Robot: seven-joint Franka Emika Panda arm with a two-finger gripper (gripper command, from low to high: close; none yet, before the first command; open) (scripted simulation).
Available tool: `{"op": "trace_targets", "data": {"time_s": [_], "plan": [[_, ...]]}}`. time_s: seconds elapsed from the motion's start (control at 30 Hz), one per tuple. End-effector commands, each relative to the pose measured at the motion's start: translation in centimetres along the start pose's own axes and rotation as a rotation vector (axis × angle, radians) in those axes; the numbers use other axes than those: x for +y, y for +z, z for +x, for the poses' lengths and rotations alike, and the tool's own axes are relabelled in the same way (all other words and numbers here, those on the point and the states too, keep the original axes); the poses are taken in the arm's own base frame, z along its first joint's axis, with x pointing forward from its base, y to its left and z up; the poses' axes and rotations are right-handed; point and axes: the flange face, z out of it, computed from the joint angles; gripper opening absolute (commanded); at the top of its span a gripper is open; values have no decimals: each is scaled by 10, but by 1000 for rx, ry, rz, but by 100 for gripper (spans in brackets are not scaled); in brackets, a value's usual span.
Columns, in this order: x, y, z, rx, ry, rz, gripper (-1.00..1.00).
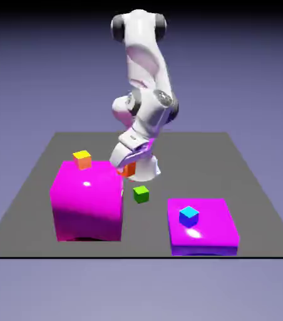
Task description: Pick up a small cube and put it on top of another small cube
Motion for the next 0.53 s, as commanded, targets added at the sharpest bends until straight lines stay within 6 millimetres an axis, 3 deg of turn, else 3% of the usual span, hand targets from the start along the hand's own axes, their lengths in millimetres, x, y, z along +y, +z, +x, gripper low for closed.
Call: {"op": "trace_targets", "data": {"time_s": [0.0,0.13,0.17,0.2,0.23,0.37,0.4,0.43,0.47,0.5], "plan": [[21,-6,-10,-8,5,5,-100],[97,-22,-60,-44,20,63,-100],[105,-11,-64,-84,-12,72,-100],[106,2,-64,-128,-50,76,-100],[106,2,-64,-128,-50,76,-100],[95,66,-66,-128,-50,76,-100],[95,69,-67,-128,-50,76,-100],[95,69,-67,-128,-50,76,100],[95,69,-67,-128,-50,76,100],[98,54,-65,-129,-49,74,100]]}}
